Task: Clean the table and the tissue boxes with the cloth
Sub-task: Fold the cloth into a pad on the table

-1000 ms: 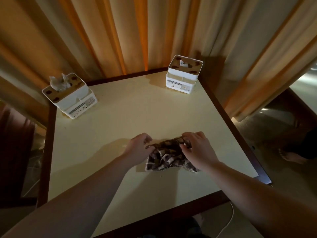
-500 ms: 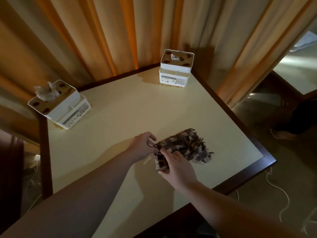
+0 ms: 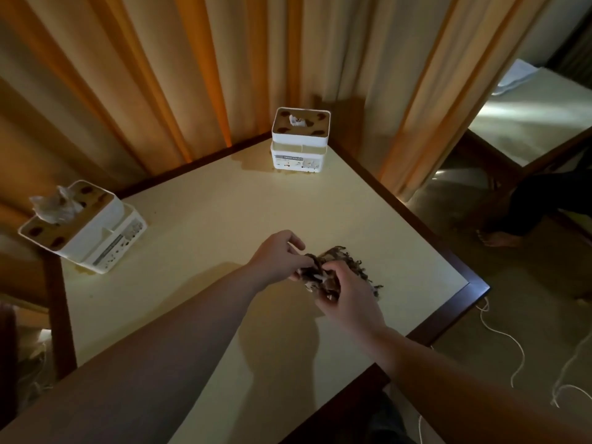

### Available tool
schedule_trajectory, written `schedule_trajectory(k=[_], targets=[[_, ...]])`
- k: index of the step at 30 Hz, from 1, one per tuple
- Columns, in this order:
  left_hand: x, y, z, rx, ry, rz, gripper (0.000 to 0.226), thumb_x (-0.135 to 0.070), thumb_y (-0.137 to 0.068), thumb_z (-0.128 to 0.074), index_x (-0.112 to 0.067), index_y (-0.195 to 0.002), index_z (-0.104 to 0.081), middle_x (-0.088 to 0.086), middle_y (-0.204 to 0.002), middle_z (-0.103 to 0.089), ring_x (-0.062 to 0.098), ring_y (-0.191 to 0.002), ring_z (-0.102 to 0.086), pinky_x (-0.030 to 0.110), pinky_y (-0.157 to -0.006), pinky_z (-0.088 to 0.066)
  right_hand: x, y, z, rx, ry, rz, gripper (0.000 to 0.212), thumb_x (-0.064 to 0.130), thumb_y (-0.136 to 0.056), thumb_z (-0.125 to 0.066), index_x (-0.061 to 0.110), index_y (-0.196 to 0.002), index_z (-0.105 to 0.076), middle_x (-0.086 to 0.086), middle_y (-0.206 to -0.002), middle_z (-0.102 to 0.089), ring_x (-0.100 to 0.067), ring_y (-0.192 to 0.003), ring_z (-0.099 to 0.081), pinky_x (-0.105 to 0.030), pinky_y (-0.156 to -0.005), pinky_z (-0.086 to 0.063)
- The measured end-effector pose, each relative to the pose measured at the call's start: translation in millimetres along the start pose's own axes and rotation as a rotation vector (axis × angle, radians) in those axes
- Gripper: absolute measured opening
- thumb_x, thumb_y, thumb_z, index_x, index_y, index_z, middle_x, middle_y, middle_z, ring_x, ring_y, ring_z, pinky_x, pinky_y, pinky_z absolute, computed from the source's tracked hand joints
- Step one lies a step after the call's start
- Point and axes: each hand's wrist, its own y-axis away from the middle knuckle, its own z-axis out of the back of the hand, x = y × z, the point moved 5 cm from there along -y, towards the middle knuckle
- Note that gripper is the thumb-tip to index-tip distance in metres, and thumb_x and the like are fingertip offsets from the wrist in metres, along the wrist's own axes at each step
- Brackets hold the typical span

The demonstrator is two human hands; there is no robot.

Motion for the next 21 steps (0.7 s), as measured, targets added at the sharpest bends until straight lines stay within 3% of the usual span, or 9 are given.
schedule_trajectory(k=[3, 6, 10, 13, 15, 17, 18, 19, 21], targets=[[-20, -15, -19, 0.0, 0.092, 0.033, 0.027, -0.022, -0.09, -0.081, -0.014, -0.105, -0.059, 0.016, -0.095, -0.073, 0.025, -0.076, -0.076, 0.049, -0.077, -0.063, -21, -10, 24, -0.023, -0.029, -0.116, 0.057, 0.033, -0.088, -0.082, 0.019, -0.135, -0.053, -0.001, -0.125, -0.071, -0.017, -0.114, -0.068, -0.038, -0.093, -0.061], [-31, -25, -42, 0.039, 0.087, 0.015, 0.019, -0.019, -0.095, -0.073, -0.016, -0.106, -0.058, 0.008, -0.096, -0.076, 0.023, -0.087, -0.075, 0.048, -0.082, -0.062, -51, -22, 43, 0.003, -0.067, -0.241, 0.054, 0.032, -0.092, -0.076, 0.022, -0.137, -0.048, -0.003, -0.123, -0.071, -0.02, -0.114, -0.069, -0.036, -0.089, -0.063], [-33, -27, -59, -0.002, -0.165, -0.188, 0.013, -0.011, -0.088, -0.068, -0.021, -0.094, -0.062, -0.003, -0.096, -0.069, 0.015, -0.093, -0.066, 0.045, -0.08, -0.054, -85, -39, 53, 0.124, -0.047, -0.316, 0.054, 0.038, -0.092, -0.071, 0.026, -0.138, -0.045, 0.001, -0.113, -0.068, -0.018, -0.105, -0.067, -0.035, -0.082, -0.062], [-24, -22, -66, -0.12, -0.41, -0.355, 0.015, -0.026, -0.075, -0.067, -0.035, -0.081, -0.057, -0.014, -0.081, -0.059, 0.015, -0.082, -0.057, 0.042, -0.075, -0.052, -90, -52, 52, 0.118, 0.134, -0.053, 0.053, 0.039, -0.092, -0.065, 0.026, -0.14, -0.048, 0.004, -0.124, -0.059, -0.017, -0.117, -0.051, -0.037, -0.093, -0.053], [-13, -20, -73, -0.119, -0.457, -0.333, 0.02, -0.033, -0.073, -0.066, -0.041, -0.082, -0.05, -0.018, -0.086, -0.051, 0.013, -0.087, -0.05, 0.042, -0.079, -0.051, -83, -59, 44, 0.154, 0.183, 0.185, 0.051, 0.033, -0.094, -0.056, 0.024, -0.143, -0.05, 0.001, -0.14, -0.055, -0.02, -0.131, -0.045, -0.044, -0.107, -0.047], [-4, -16, -77, -0.153, -0.459, -0.263, 0.017, -0.042, -0.078, -0.066, -0.039, -0.094, -0.059, -0.015, -0.101, -0.057, 0.012, -0.097, -0.052, 0.039, -0.087, -0.051, -75, -61, 32, 0.276, 0.203, 0.336, 0.055, 0.036, -0.102, -0.04, 0.021, -0.154, -0.044, -0.001, -0.162, -0.041, -0.021, -0.152, -0.03, -0.043, -0.125, -0.029], [0, -14, -80, -0.161, -0.466, -0.24, 0.03, -0.047, -0.083, -0.063, -0.034, -0.11, -0.064, -0.013, -0.114, -0.06, 0.012, -0.108, -0.054, 0.036, -0.093, -0.051, -72, -61, 25, 0.35, 0.226, 0.386, 0.059, 0.04, -0.106, -0.03, 0.02, -0.161, -0.035, 0.0, -0.17, -0.028, -0.019, -0.159, -0.018, -0.04, -0.129, -0.017], [5, -12, -83, -0.149, -0.472, -0.223, 0.048, -0.05, -0.087, -0.058, -0.029, -0.13, -0.061, -0.009, -0.131, -0.059, 0.013, -0.122, -0.053, 0.035, -0.102, -0.048, -71, -60, 19, 0.417, 0.259, 0.417, 0.062, 0.044, -0.108, -0.021, 0.02, -0.166, -0.021, 0.003, -0.173, -0.013, -0.016, -0.161, -0.005, -0.037, -0.13, -0.007], [17, -10, -91, -0.088, -0.53, -0.197, 0.07, -0.054, -0.097, -0.048, -0.024, -0.159, -0.036, -0.009, -0.164, -0.033, 0.011, -0.151, -0.028, 0.035, -0.123, -0.029, -76, -56, 9, 0.518, 0.357, 0.435, 0.062, 0.048, -0.11, -0.012, 0.023, -0.165, 0.005, 0.008, -0.171, 0.011, -0.009, -0.158, 0.015, -0.036, -0.13, 0.005]])
